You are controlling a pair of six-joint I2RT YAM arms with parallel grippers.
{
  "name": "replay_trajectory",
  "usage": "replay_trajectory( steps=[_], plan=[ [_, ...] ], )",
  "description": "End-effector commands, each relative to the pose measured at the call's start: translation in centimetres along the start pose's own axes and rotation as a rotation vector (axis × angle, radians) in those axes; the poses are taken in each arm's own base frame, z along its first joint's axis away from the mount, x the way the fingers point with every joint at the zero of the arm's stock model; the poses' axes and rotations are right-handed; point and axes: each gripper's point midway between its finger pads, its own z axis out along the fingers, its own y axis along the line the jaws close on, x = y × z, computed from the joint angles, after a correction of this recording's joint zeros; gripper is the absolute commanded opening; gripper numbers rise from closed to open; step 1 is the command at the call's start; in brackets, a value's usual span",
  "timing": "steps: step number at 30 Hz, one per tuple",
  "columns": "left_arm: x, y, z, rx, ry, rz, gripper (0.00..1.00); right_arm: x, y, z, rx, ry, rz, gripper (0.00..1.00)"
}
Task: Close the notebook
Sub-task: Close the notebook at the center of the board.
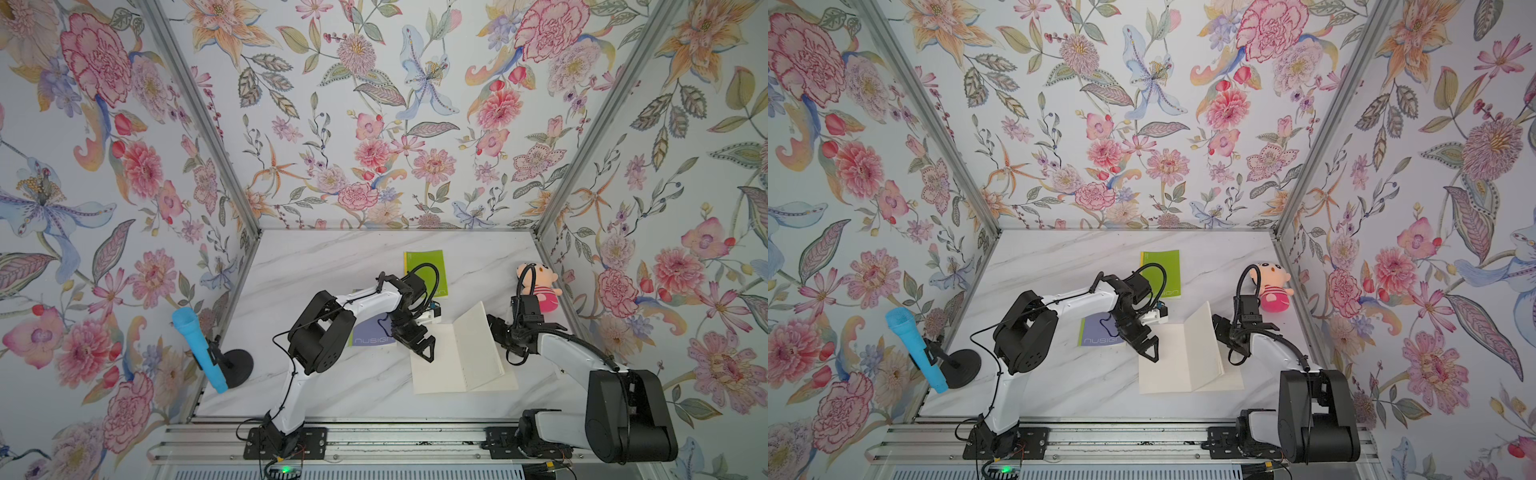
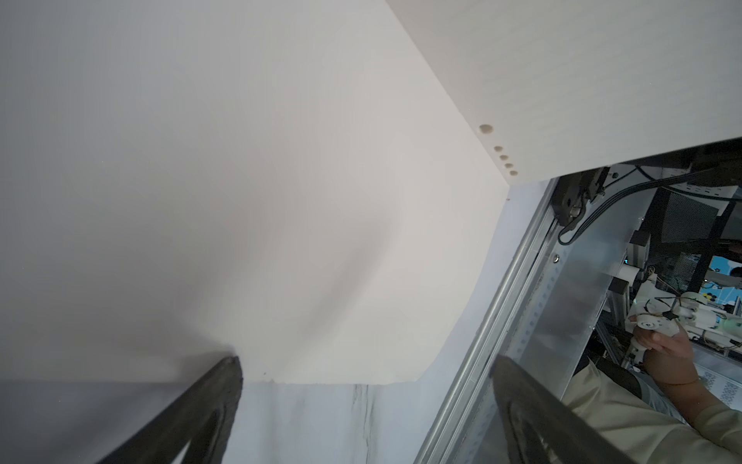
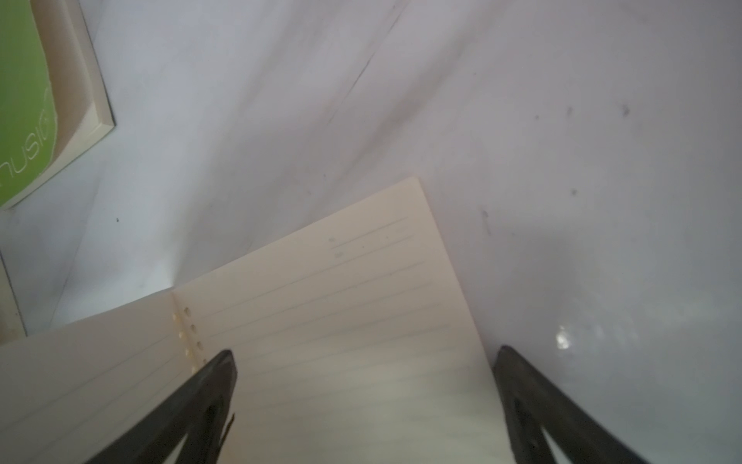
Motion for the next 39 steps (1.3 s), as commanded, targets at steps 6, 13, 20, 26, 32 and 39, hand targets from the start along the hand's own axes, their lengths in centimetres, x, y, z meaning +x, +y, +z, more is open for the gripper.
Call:
replay_trajectory(
  steps=[6, 13, 20, 26, 32, 39],
  plan=[
    [-0.1, 0.5, -2.4, -0.032, -0.068, -0.053, 1.00, 5.5, -1.9, 0.7, 0.040, 0.149, 0.069, 1.00],
    [0.3, 1.0, -1.0, 0.020, -0.048, -0.129, 1.00, 5.8, -2.2, 0.4, 0.051, 0.144, 0.076, 1.00],
    [0.3, 1.5, -1.4, 0.024, -0.095, -0.220, 1.00, 5.5, -2.5, 0.0, 0.071, 0.130, 0.076, 1.00],
    [0.3, 1.6, -1.0, 0.054, -0.084, -0.263, 1.00, 5.2, -2.5, -0.1, 0.081, 0.128, 0.077, 1.00],
    [0.5, 1.6, 0.6, 0.125, -0.054, -0.320, 1.00, 4.7, -2.2, -0.2, 0.084, 0.127, 0.069, 1.00],
    [0.4, 1.7, 1.1, 0.143, -0.039, -0.337, 1.00, 4.9, -2.1, 0.0, 0.091, 0.139, 0.063, 1.00]
  ],
)
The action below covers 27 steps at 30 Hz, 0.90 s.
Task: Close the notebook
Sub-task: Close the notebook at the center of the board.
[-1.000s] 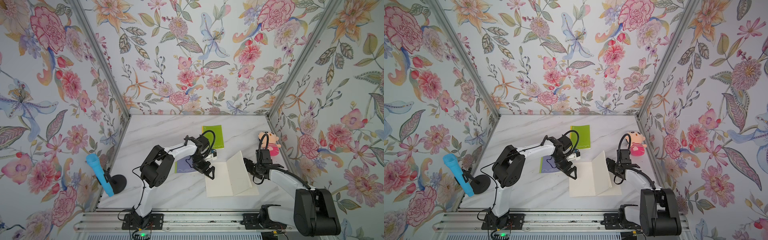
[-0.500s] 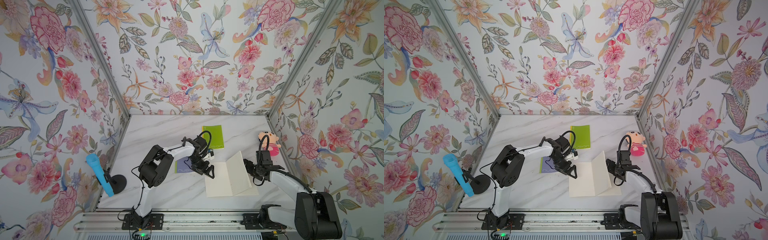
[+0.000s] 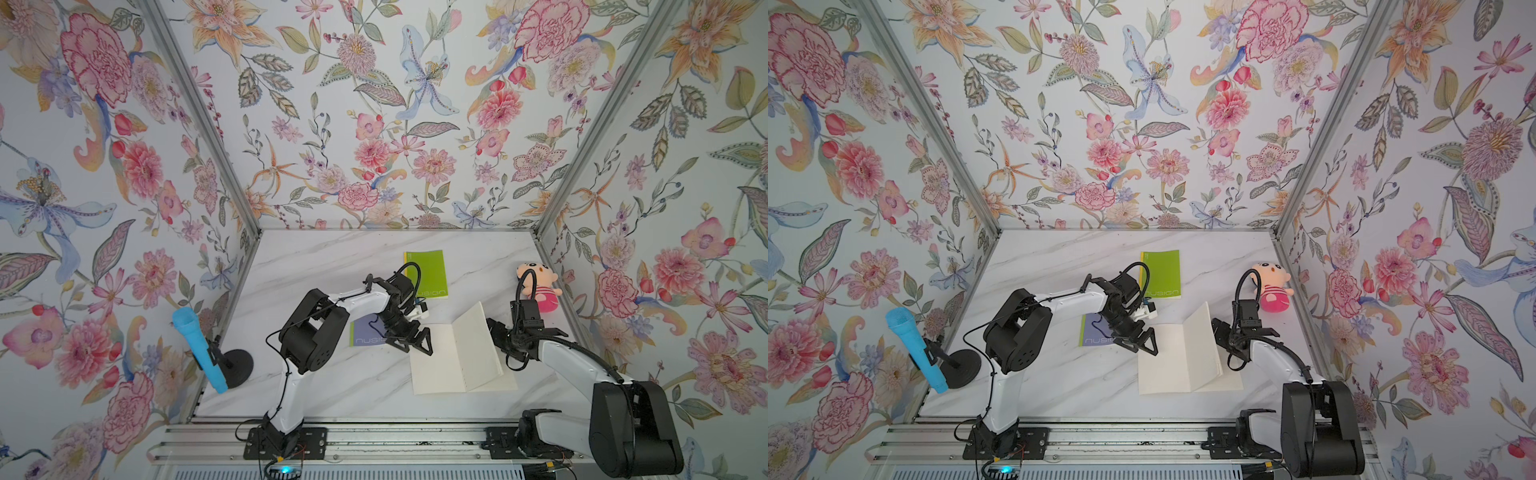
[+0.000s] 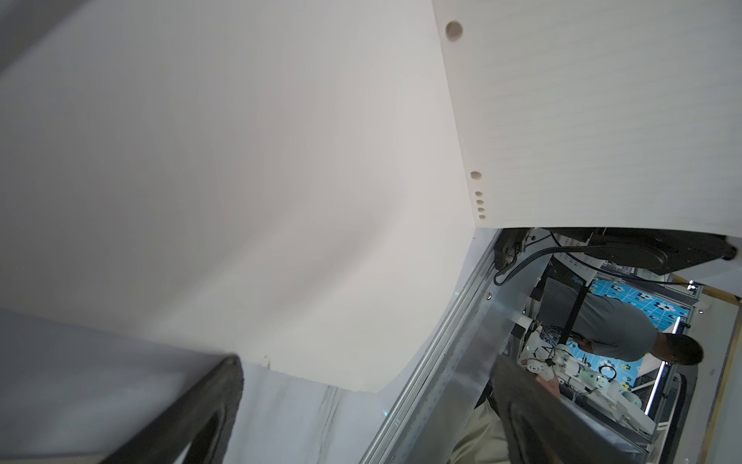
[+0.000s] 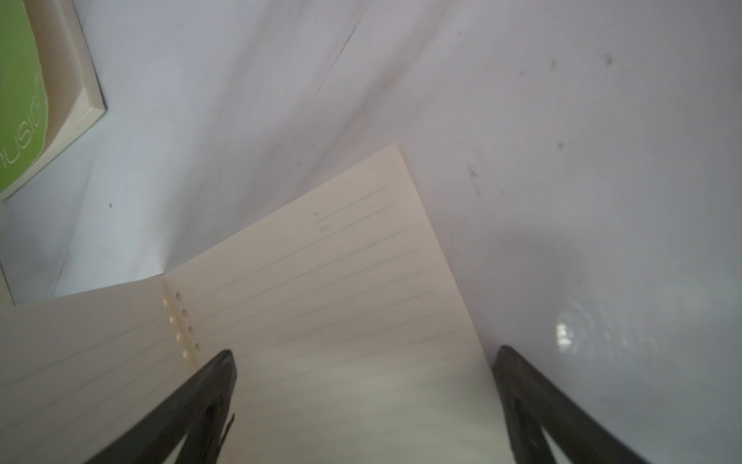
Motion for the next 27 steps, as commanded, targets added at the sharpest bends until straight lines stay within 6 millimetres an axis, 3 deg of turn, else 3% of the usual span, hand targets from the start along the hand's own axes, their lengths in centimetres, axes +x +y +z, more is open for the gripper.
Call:
replay_trajectory(
  steps=[1, 11, 16, 27],
  plan=[
    [0.3, 1.8, 1.3, -0.010, 0.042, -0.063, 1.00, 3.8, -1.9, 0.7, 0.079, 0.146, 0.040, 1.00],
    [-2.5, 0.3, 1.7, 0.021, 0.019, 0.009, 1.00, 3.7, -1.4, 1.3, 0.078, 0.160, 0.023, 1.00],
    [-3.7, -4.1, 1.7, 0.078, 0.019, 0.144, 1.00, 3.6, -1.4, 1.5, 0.079, 0.162, 0.018, 1.00],
    [-3.1, -13.4, 1.1, 0.165, 0.042, 0.397, 1.00, 3.5, -1.2, 1.6, 0.073, 0.161, 0.008, 1.00]
  ],
)
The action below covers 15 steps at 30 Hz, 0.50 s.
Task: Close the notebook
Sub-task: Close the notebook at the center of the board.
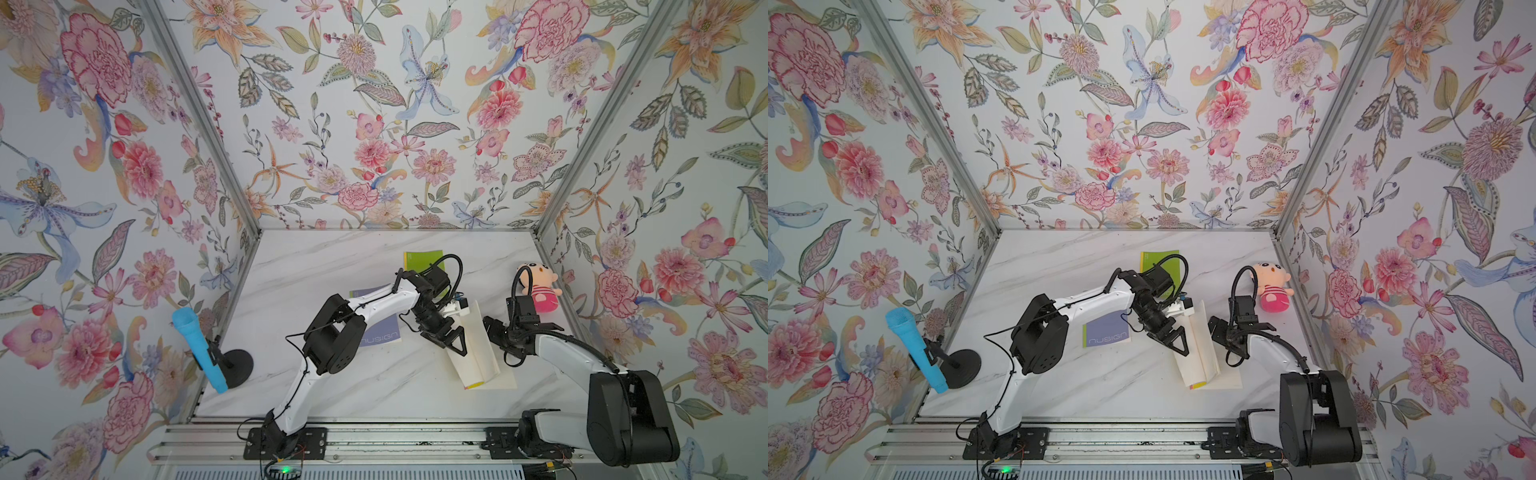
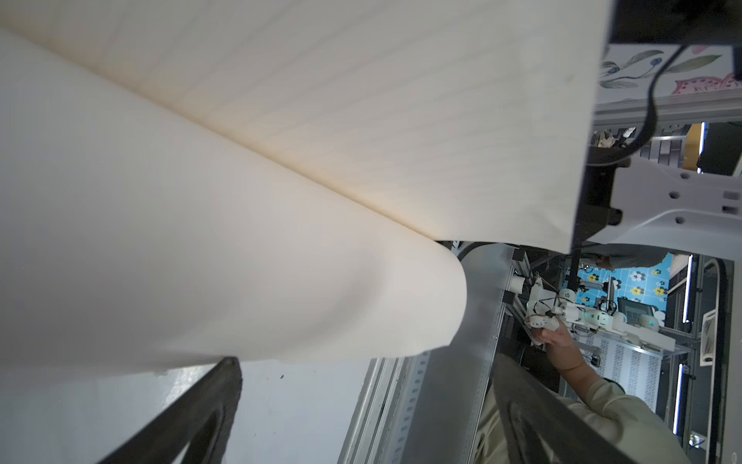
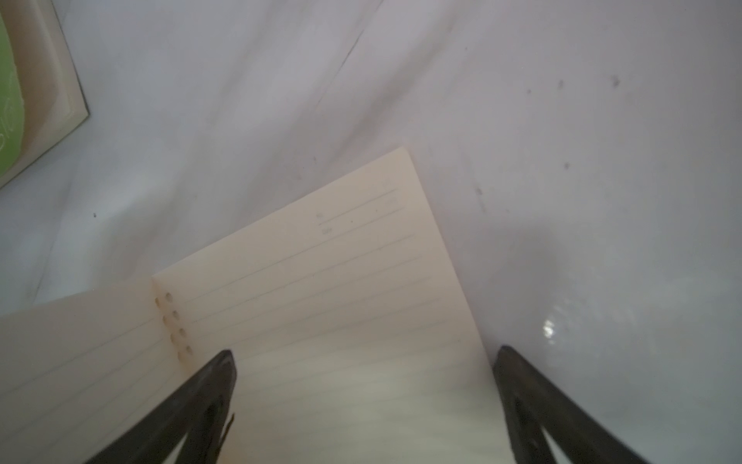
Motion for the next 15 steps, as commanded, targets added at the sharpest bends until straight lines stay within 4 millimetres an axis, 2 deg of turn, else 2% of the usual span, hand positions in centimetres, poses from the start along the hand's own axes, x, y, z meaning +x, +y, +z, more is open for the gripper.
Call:
replay_trajectory(
  steps=[1, 7, 12, 15],
  plan=[
    [-0.6, -3.0, -0.6, 0.046, 0.001, 0.084, 1.00, 3.8, -1.3, 1.1, 0.036, 0.149, 0.018, 1.00],
    [-2.6, -5.9, -1.4, 0.049, -0.036, 0.151, 1.00, 3.1, -1.3, 0.7, 0.027, 0.128, 0.028, 1.00],
    [-4.5, -7.2, -1.8, 0.052, -0.071, 0.193, 1.00, 2.1, -1.7, -0.1, 0.024, 0.107, 0.044, 1.00],
    [-5.7, -7.2, -1.8, 0.051, -0.095, 0.203, 1.00, 1.1, -2.3, -1.1, 0.025, 0.076, 0.064, 1.00]
  ],
)
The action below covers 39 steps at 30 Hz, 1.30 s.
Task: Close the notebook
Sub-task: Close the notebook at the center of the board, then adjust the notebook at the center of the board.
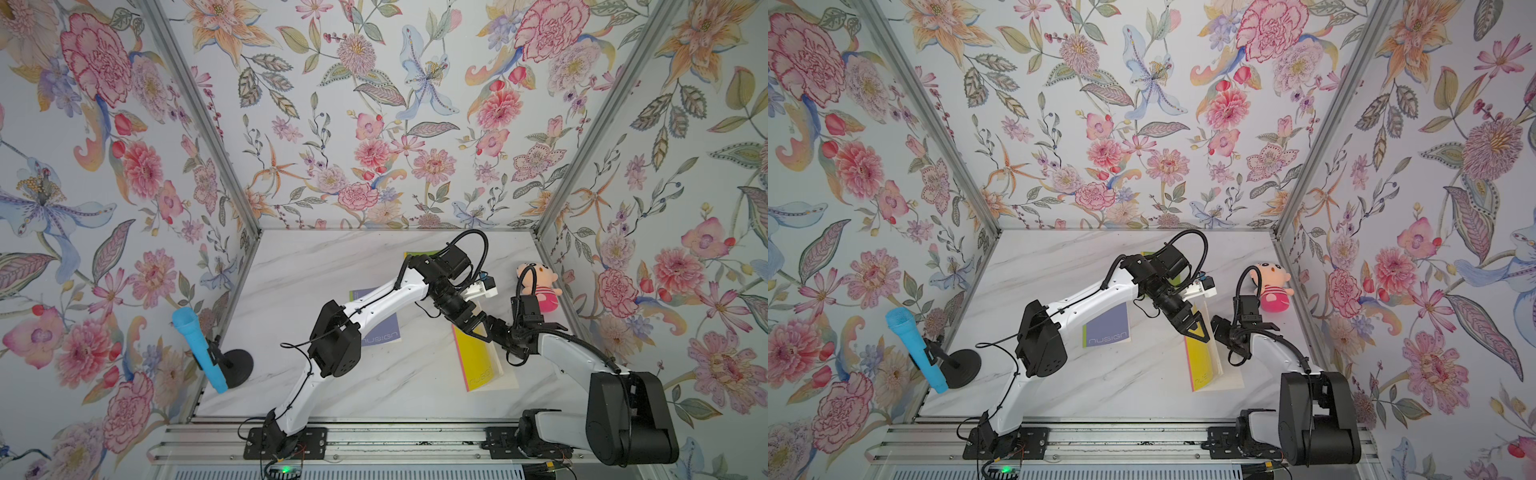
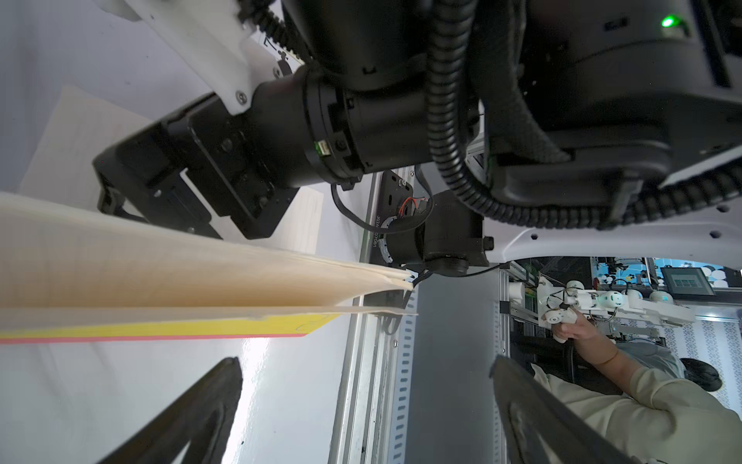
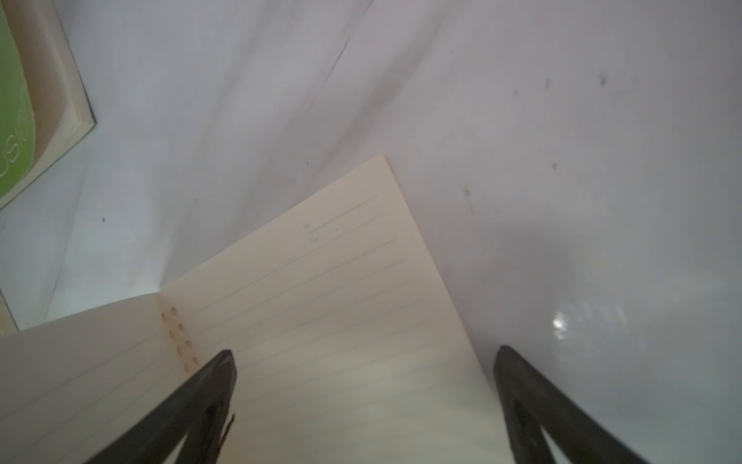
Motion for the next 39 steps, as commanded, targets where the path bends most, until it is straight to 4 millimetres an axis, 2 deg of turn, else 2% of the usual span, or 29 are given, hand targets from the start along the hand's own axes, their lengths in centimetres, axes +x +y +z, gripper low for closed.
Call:
replay_trajectory(
  steps=[1, 6, 10, 14, 17, 20, 24, 27, 30, 34, 39],
  plan=[
    [-0.2, 0.7, 1.3, 0.016, 0.018, -0.031, 1.00, 1.0, -1.6, -1.1, 0.034, 0.052, 0.028, 1.00],
    [-0.3, 2.3, 2.6, 0.009, 0.024, -0.050, 1.00, -1.8, -2.5, -3.7, 0.014, -0.026, 0.079, 1.00],
    [-0.1, 3.6, 3.5, 0.001, 0.033, -0.057, 1.00, -4.7, -2.7, -6.8, 0.003, -0.143, 0.108, 1.00],
    [0.5, 5.3, 4.2, -0.038, 0.052, -0.072, 1.00, -7.1, -1.0, -9.8, -0.068, -0.225, 0.102, 1.00],
    [1.2, 6.6, 4.1, -0.090, 0.067, -0.065, 1.00, -7.8, 0.8, -11.3, -0.136, -0.244, 0.074, 1.00],
    [1.3, 7.1, 3.1, -0.116, 0.054, -0.061, 1.00, -6.6, 1.8, -10.9, -0.147, -0.201, 0.042, 1.00],
    [1.2, 8.5, 0.3, -0.203, 0.018, -0.040, 1.00, -3.7, 2.2, -8.9, -0.140, -0.120, 0.009, 1.00],
    [1.8, 10.1, -1.9, -0.265, -0.002, -0.061, 1.00, -1.3, 1.6, -7.2, -0.105, -0.063, -0.003, 1.00],
    [3.2, 12.7, -3.8, -0.351, 0.002, -0.086, 1.00, 0.3, 0.5, -6.0, -0.062, -0.033, 0.002, 1.00],
    [5.6, 16.0, -5.5, -0.418, 0.011, -0.145, 1.00, 0.9, 0.0, -5.2, -0.041, -0.032, 0.013, 1.00],
    [7.9, 18.8, -5.8, -0.456, 0.045, -0.187, 1.00, 1.2, -1.0, -4.1, 0.002, -0.023, 0.020, 1.00]
  ],
)
